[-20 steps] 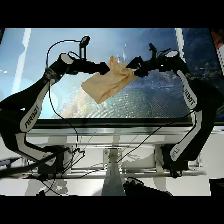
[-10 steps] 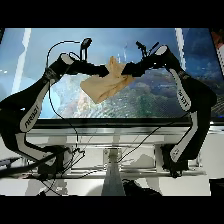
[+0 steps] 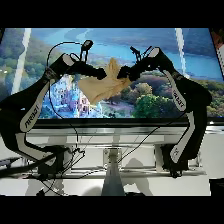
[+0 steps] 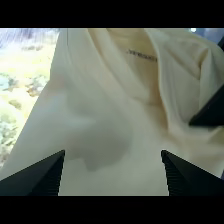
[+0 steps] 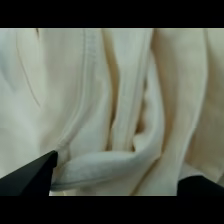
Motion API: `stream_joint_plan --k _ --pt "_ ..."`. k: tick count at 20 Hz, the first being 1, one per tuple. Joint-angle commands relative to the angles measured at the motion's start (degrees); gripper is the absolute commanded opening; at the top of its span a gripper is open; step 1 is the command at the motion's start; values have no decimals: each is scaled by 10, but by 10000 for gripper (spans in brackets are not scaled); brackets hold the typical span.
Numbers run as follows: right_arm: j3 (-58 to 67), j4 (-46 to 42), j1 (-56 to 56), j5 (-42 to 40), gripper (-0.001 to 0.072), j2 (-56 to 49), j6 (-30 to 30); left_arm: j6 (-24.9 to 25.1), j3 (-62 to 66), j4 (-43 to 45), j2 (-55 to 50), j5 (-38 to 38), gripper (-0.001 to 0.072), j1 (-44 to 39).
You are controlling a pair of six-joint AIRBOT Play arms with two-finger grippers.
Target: Fold the clothes and pants, and hang the long-sleeved shirts on hangers.
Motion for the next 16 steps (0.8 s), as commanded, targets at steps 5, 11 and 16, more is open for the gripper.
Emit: stream_joint_plan --k 5,11,16 --pt "3 16 58 -20 13 -3 -12 0 1 30 4 5 687 10" --pt "13 -105 -13 -22 12 106 33 0 1 99 126 4 687 32" --pt "13 -245 -140 -26 12 225 148 0 1 99 257 4 687 32"
